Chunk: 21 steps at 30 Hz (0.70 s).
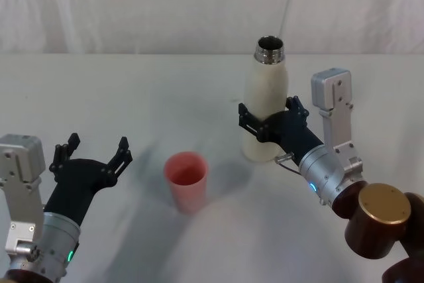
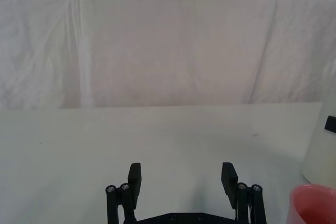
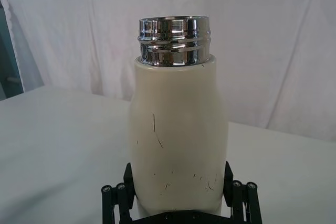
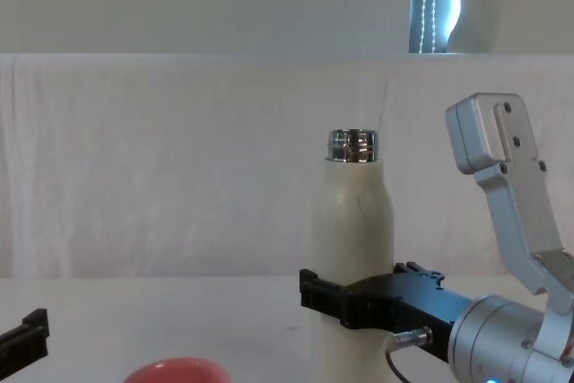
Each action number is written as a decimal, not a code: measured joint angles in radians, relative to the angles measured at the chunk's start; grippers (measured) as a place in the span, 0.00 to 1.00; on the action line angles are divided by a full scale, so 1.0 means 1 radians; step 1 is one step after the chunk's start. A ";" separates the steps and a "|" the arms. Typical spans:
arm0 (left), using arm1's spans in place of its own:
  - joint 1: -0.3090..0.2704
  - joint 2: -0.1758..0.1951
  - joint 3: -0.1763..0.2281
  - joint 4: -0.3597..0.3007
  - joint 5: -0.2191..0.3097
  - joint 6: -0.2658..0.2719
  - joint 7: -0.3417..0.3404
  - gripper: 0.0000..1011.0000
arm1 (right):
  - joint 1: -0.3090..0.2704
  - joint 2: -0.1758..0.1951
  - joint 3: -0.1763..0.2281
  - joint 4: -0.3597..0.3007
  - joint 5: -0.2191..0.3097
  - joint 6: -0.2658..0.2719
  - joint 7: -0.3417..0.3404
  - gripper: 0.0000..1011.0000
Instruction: Grasp the thermos with one hand and pour water into the cup lid.
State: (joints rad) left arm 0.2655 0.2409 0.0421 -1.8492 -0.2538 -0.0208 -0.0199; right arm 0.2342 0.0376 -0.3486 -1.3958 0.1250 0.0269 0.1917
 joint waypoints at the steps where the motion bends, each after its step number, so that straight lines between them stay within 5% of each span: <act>1: 0.000 0.000 0.000 0.000 0.000 0.000 0.000 0.99 | 0.000 0.000 0.000 0.000 0.000 0.000 0.000 0.95; 21: 0.000 0.000 0.000 0.000 0.000 0.000 0.000 0.99 | -0.003 -0.001 0.004 0.008 -0.004 -0.006 0.002 0.95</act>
State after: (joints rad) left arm 0.2655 0.2410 0.0421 -1.8492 -0.2538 -0.0208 -0.0199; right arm 0.2309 0.0365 -0.3444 -1.3876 0.1214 0.0211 0.1934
